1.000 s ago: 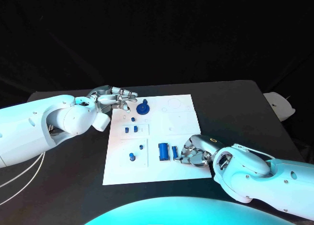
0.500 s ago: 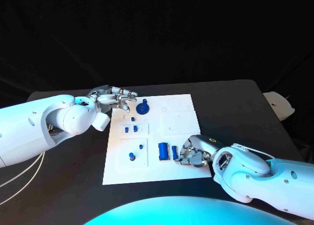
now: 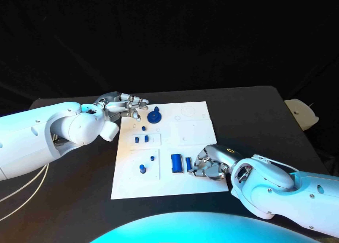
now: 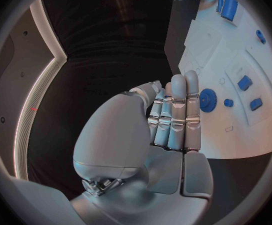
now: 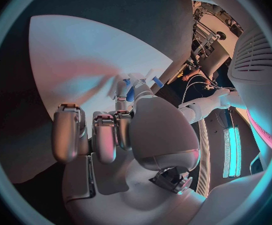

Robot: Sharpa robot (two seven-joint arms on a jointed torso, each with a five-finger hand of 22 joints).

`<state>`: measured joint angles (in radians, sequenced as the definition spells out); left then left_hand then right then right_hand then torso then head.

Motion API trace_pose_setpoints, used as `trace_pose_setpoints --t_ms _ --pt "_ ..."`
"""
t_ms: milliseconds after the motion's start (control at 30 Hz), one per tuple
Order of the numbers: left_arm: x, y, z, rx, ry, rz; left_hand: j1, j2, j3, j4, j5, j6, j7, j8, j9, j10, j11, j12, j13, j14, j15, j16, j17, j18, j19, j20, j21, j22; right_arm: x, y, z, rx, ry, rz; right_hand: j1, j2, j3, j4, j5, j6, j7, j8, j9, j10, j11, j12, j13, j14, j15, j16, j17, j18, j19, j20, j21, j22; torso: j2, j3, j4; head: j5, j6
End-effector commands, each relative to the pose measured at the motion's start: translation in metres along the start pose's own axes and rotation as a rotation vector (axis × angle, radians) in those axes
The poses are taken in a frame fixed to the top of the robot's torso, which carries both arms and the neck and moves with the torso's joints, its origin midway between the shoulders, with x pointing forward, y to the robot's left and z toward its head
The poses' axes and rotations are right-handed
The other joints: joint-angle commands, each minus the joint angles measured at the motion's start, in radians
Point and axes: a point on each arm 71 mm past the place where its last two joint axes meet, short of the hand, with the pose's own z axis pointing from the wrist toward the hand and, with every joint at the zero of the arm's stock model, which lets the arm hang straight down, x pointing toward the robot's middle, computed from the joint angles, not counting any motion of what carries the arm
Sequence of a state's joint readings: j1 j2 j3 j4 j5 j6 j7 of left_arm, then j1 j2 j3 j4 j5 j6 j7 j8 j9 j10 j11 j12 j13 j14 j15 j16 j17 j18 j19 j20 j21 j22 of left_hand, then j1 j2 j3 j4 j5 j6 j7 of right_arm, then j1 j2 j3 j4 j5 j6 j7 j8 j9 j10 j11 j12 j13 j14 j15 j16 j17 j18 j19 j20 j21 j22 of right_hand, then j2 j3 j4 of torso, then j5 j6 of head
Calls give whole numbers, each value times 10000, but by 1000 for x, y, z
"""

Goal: Assemble the parts on the task board

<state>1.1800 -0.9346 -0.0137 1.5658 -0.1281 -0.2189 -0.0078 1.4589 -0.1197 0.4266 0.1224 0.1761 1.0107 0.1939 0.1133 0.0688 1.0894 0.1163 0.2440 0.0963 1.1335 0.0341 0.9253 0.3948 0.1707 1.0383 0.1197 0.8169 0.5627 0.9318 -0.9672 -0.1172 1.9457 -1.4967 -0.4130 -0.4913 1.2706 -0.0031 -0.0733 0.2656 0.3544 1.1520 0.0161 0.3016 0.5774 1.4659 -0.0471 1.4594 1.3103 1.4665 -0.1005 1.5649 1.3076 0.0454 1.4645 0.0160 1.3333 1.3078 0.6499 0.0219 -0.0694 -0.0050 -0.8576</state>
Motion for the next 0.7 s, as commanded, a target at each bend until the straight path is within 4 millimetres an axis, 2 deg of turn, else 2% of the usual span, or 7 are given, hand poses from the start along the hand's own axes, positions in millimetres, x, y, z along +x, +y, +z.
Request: trace_pose_setpoints --t_ms 33,367,467,600,700 --pt "3 -1 1 53 192 -30 -11 69 40 -7 34 -48 -3 -10 0 -65 12 35 -15 -20 19 -23 -17 138 34 37 39 12 -2 0 0 -119 -219 37 -130 -4 -7 52 39 -19 23 43 15 708 -26 22 2005 1043 -35 59 2632 -31 432 -68 38 2072 1 -5 -1 1 -10" --pt "3 -1 1 51 211 -30 -11 69 40 -7 34 -48 -3 -10 0 -65 12 35 -15 -20 19 -23 -17 138 34 37 39 12 1 -2 6 75 17 -261 -29 -1 -33 24 -40 -17 4 57 27 706 -40 15 2002 1043 -43 59 2632 -27 427 -71 22 2068 -2 -7 4 -17 -34" --pt "3 -1 1 49 218 -30 -11 69 40 -7 34 -48 -3 -10 0 -65 12 35 -15 -20 19 -23 -17 138 34 37 39 12 2 -2 8 78 167 -481 256 -37 -57 -127 -395 -22 -15 77 47 708 -56 21 2007 1043 -59 59 2632 -26 424 -80 16 2067 -8 -8 4 -9 -25" --pt "3 -1 1 47 211 -30 -11 69 40 -7 34 -48 -3 -10 0 -65 12 35 -15 -20 19 -23 -17 138 34 37 39 12 4 -2 10 84 259 -645 600 0 10 -316 -1103 -21 -33 92 59 718 -73 46 2023 1042 -73 56 2625 -21 414 -94 -14 2060 -8 -7 1 -10 -37" --pt "3 -1 1 48 219 -30 -11 69 40 -7 34 -48 -3 -10 0 -65 12 35 -15 -20 19 -23 -17 138 34 37 39 12 3 -3 12 154 167 -774 679 23 41 -357 -1203 -19 -40 95 60 720 -77 50 2025 1043 -75 59 2632 -23 417 -95 -3 2062 -5 -9 -1 -22 -18"
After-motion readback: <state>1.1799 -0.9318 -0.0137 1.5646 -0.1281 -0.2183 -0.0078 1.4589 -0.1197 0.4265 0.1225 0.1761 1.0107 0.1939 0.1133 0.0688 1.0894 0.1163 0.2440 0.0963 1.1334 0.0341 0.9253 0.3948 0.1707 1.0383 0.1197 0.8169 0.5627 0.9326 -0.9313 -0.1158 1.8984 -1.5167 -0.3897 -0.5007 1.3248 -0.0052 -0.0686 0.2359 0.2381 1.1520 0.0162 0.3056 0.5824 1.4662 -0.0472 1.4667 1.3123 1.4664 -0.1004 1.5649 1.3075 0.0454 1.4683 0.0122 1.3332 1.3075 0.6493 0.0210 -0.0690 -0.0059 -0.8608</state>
